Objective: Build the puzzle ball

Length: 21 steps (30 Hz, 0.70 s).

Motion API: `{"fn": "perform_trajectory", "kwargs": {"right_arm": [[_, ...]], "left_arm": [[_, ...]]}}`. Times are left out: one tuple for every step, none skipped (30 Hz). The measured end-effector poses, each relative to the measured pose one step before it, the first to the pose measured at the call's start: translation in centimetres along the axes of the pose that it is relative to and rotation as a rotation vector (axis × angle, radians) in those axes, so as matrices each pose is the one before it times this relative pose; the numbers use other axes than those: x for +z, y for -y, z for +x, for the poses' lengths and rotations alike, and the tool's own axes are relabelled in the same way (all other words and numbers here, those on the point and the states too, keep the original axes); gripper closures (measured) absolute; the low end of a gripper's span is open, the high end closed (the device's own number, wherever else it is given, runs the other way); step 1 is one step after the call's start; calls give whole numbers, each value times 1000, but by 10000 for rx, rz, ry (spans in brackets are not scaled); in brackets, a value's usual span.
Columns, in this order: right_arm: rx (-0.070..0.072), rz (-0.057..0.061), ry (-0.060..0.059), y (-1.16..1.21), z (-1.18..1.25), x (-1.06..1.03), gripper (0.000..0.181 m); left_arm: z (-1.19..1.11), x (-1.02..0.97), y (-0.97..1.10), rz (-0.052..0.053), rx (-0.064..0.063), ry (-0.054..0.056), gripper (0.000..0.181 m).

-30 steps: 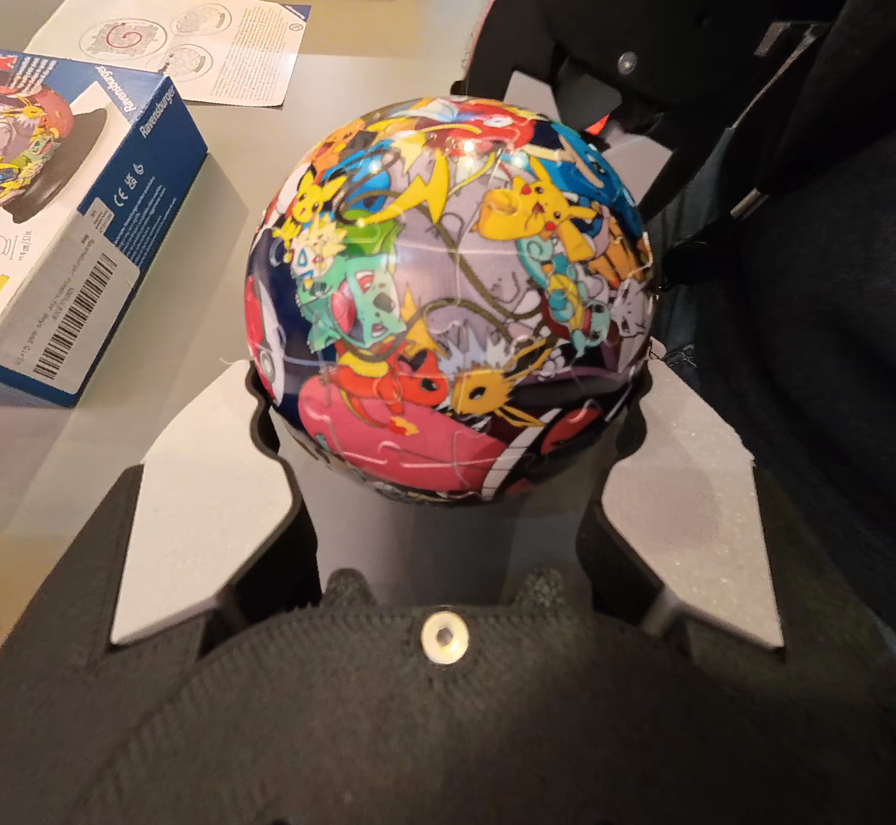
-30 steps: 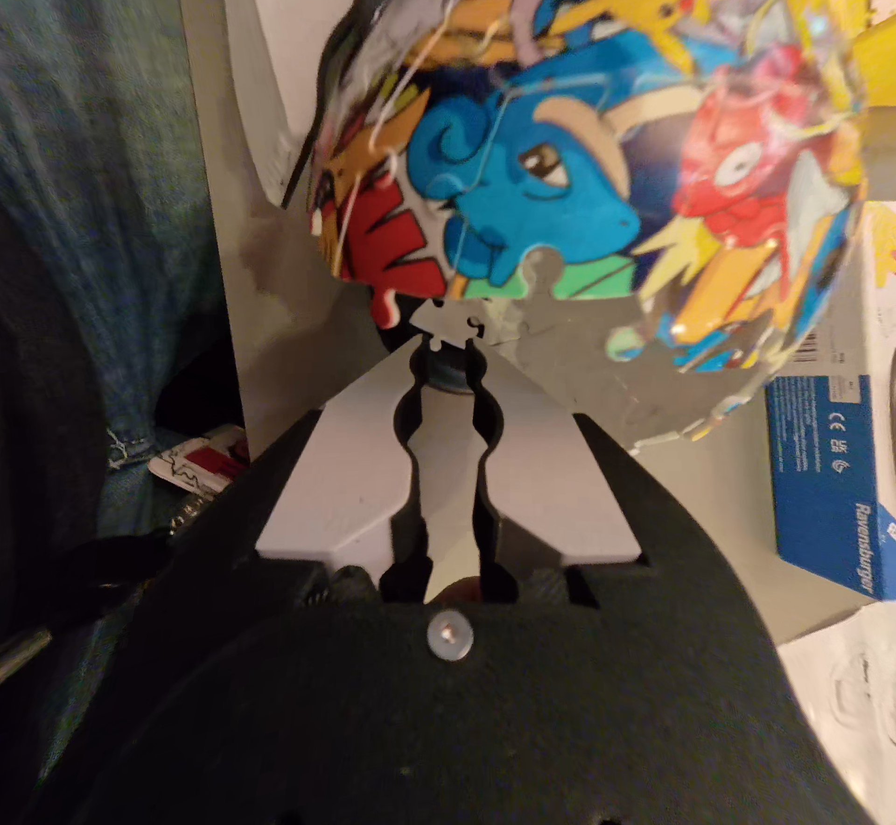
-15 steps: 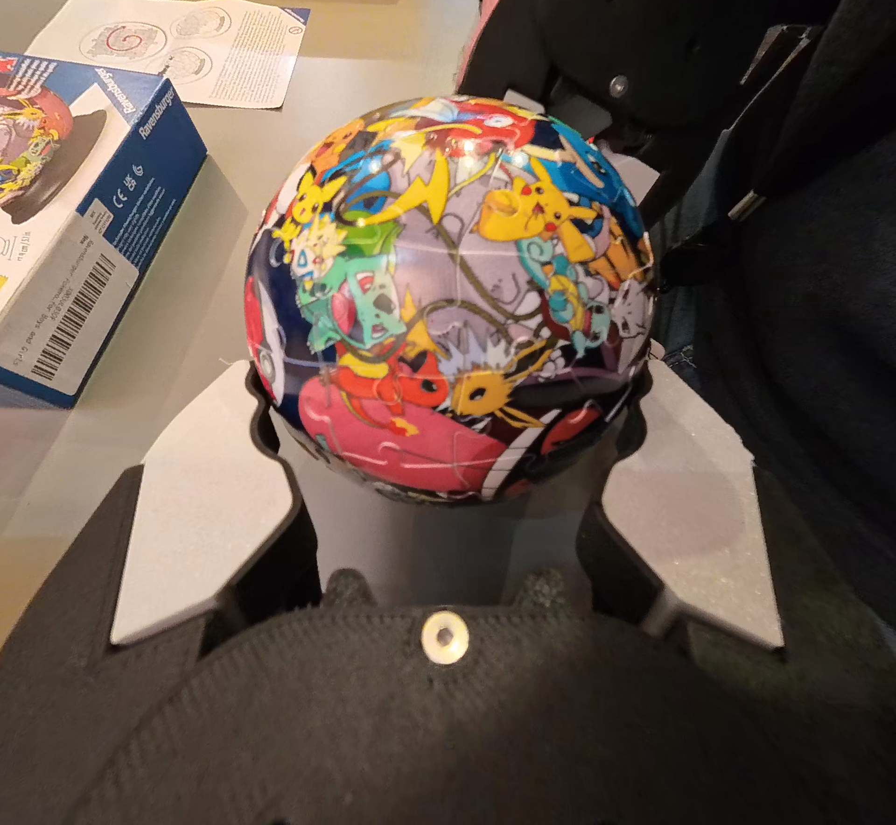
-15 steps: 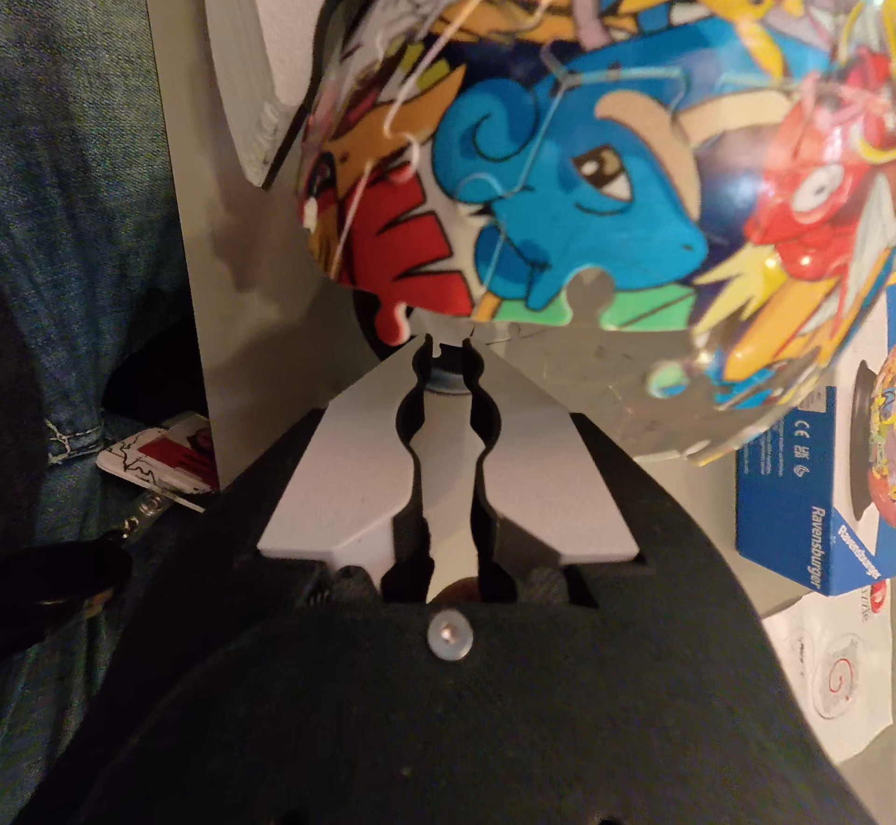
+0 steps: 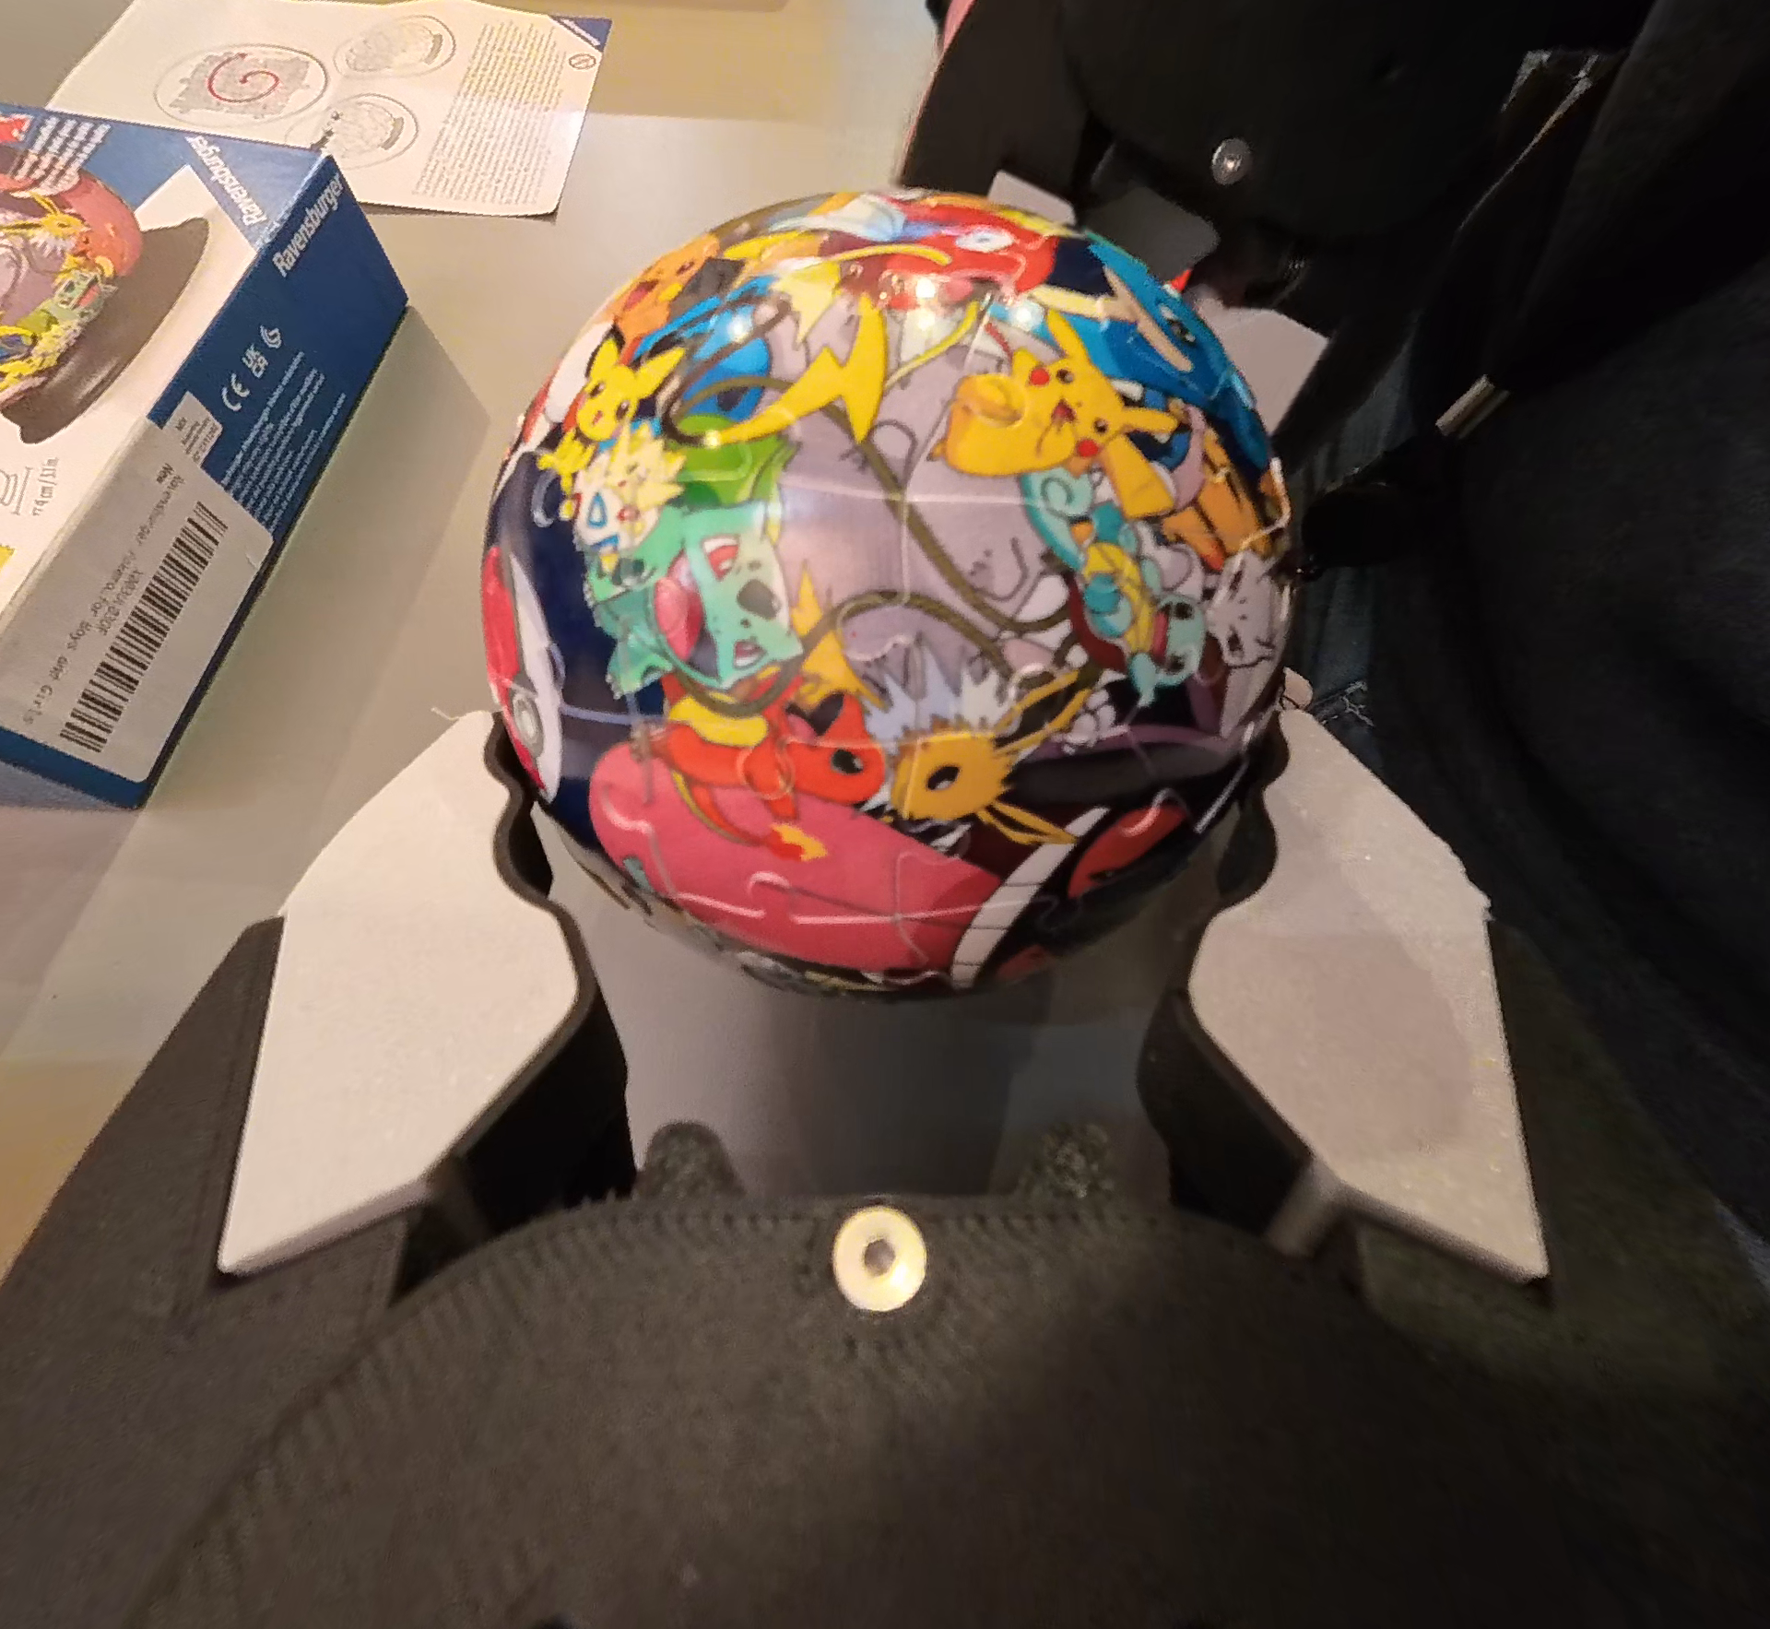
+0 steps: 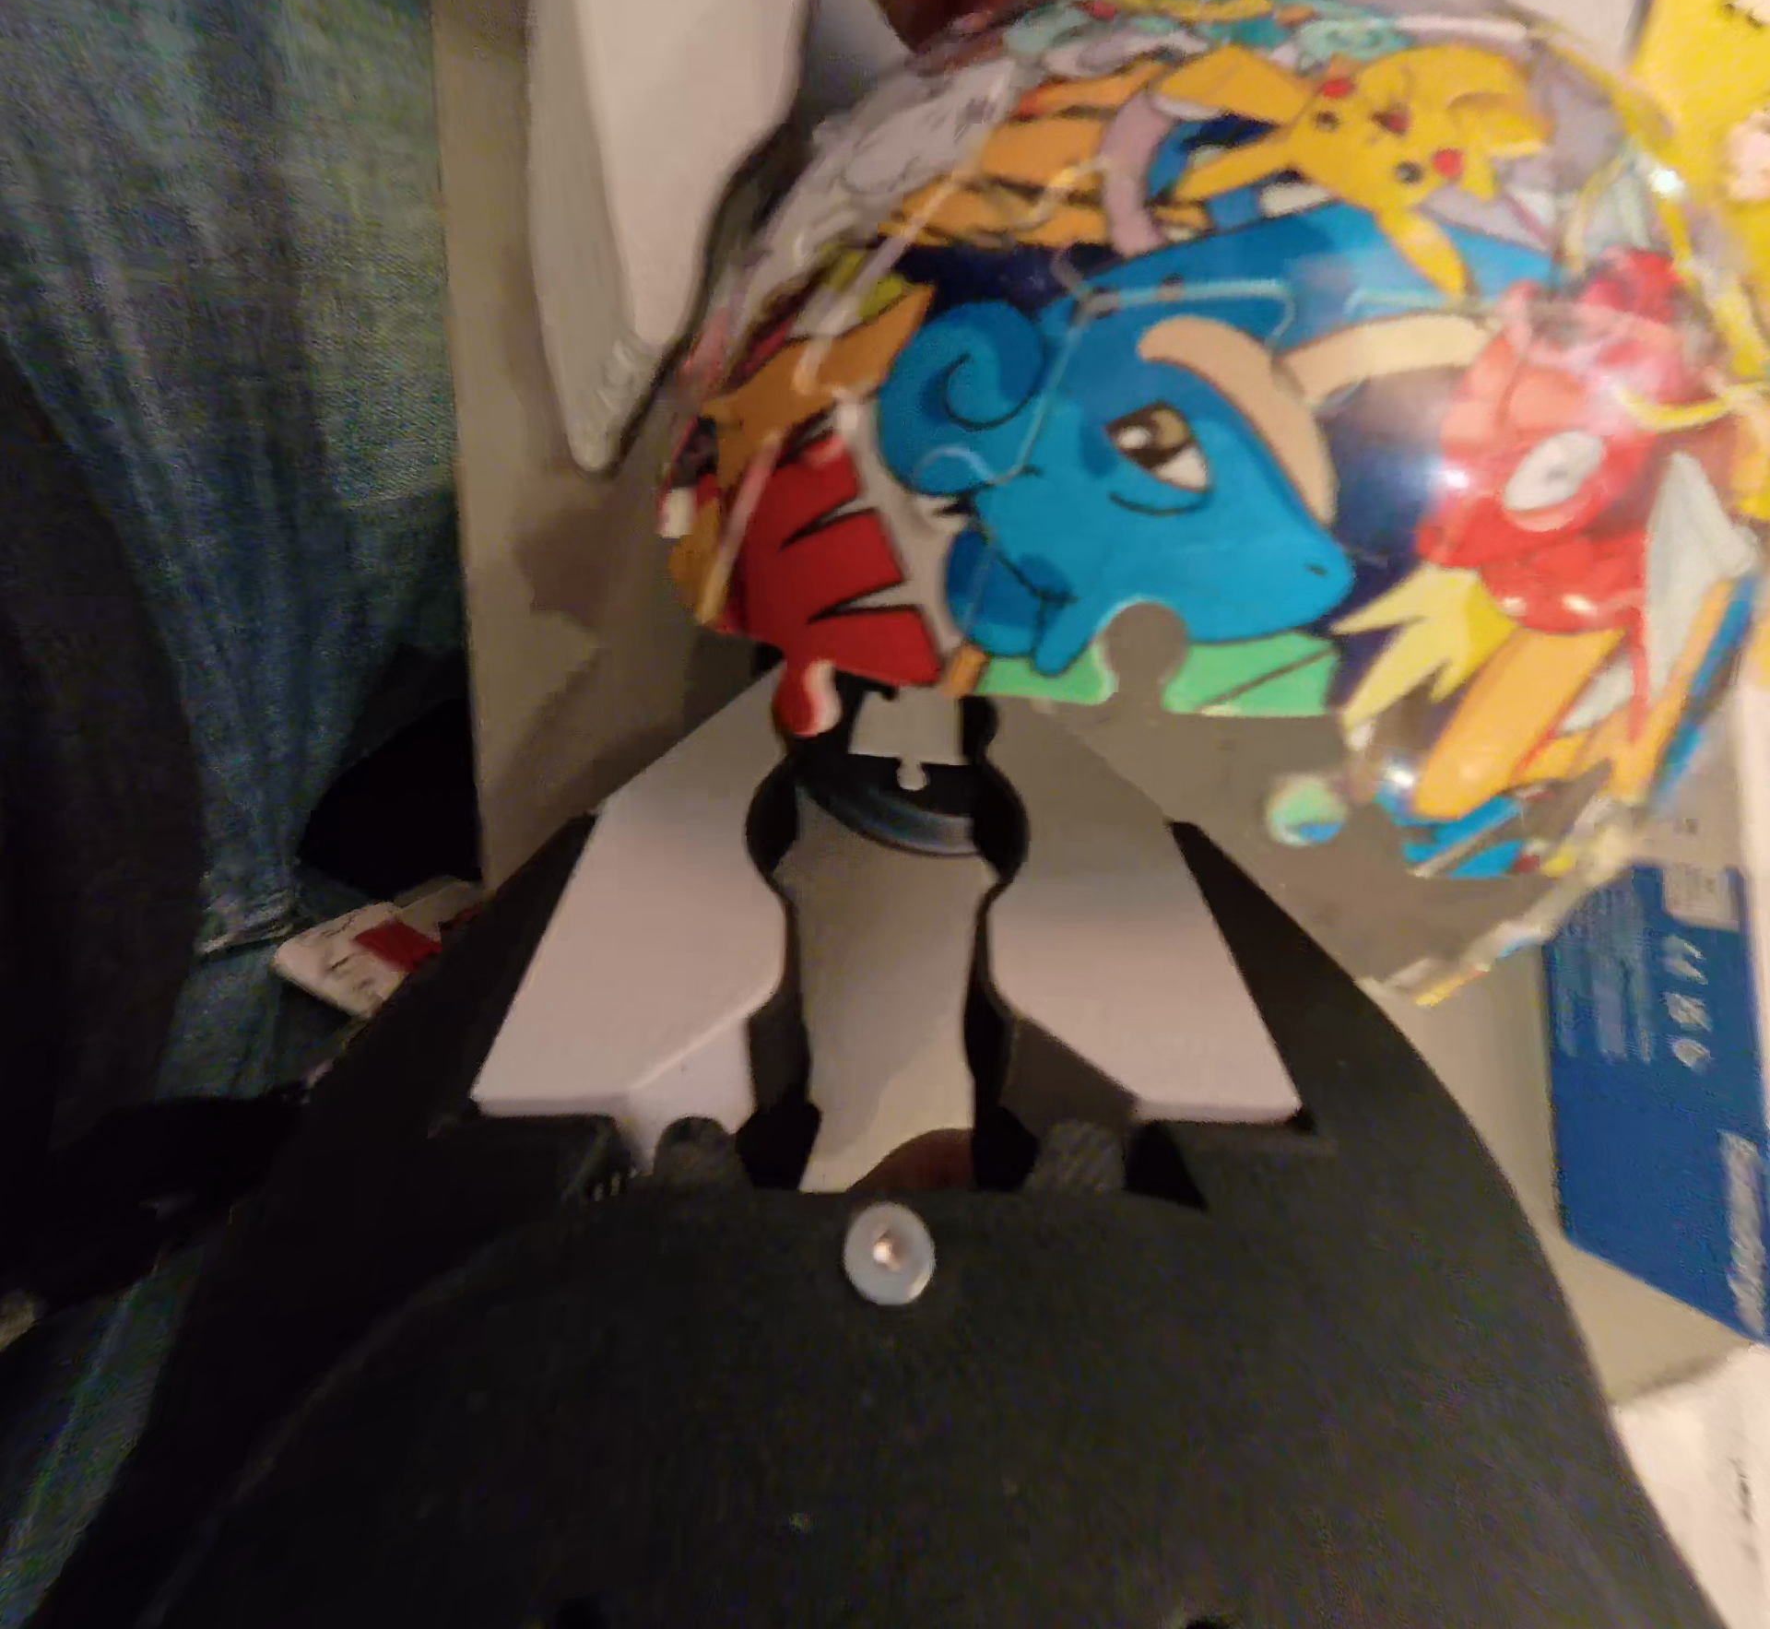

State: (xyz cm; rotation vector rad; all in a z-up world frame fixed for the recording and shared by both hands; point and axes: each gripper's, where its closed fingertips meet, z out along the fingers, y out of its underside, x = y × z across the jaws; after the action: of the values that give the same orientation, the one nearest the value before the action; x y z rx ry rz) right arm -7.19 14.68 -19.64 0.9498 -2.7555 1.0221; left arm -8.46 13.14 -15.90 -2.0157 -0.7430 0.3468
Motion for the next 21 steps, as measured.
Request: {"fn": "perform_trajectory", "kwargs": {"right_arm": [[-160, 106, 738, 16, -1038, -166, 131], [-12, 71, 358, -27, -434, -189, 127], [-10, 187, 186, 115, -193, -258, 124], [-145, 145, 268, 39, -427, -275, 113], [-135, -81, 259, -251, -481, -169, 103], [-124, -137, 400, -344, -712, -47, 95], [-204, -189, 252, -376, -550, 120, 90], [-282, -241, 153, -395, -489, 264, 84], [-190, -318, 3, -432, -256, 387, 70], [-184, -384, -88, -472, -73, 441, 61], [-349, -223, -186, -233, 25, 342, 57], [-258, -69, -90, 55, -111, 246, 52], [-153, -141, 84, 23, -299, 248, 48], [-283, -155, 124, -17, -400, 260, 48], [-320, -200, -117, -104, 36, 285, 46], [-294, -296, -153, -276, 152, 310, 47], [-313, -233, -87, -179, 55, 209, 47], [-187, -181, -76, -97, 131, 93, 48], [-44, -109, -44, -66, 149, 22, 49], [-55, -101, -9, -88, 70, -38, 48], [-189, -206, -78, -226, 93, -12, 50]], "left_arm": [[6, 6, 3, 12, -5, -18, 45], [5, 10, 12, 19, -7, -16, 45], [-11, 3, 12, 9, -4, -11, 45], [1, 16, 1, 1, 2, -14, 45], [5, -14, 1, -3, 4, -10, 45], [5, 3, -4, -6, 6, -3, 45], [8, -3, -9, -7, 6, 1, 45], [5, -13, 1, -3, 4, 0, 45], [-3, 14, 5, -5, -1, -5, 45], [3, 4, -6, -10, 4, -6, 45], [-8, 5, 7, -10, 6, -4, 45], [8, 1, -6, -7, 3, -3, 45], [4, -10, -12, -6, 0, 3, 45], [11, -4, 0, -10, 4, 5, 45], [3, 0, -9, -10, -1, 3, 45], [-2, -7, -4, 0, -7, 1, 45], [14, 0, 5, 7, -5, -2, 45], [-8, -9, -8, -3, 2, 0, 45], [-62, -19, 19, 8, 13, 32, 46], [-41, -25, 28, 21, -12, 9, 45], [-36, -31, -12, -7, 10, 8, 46]]}}
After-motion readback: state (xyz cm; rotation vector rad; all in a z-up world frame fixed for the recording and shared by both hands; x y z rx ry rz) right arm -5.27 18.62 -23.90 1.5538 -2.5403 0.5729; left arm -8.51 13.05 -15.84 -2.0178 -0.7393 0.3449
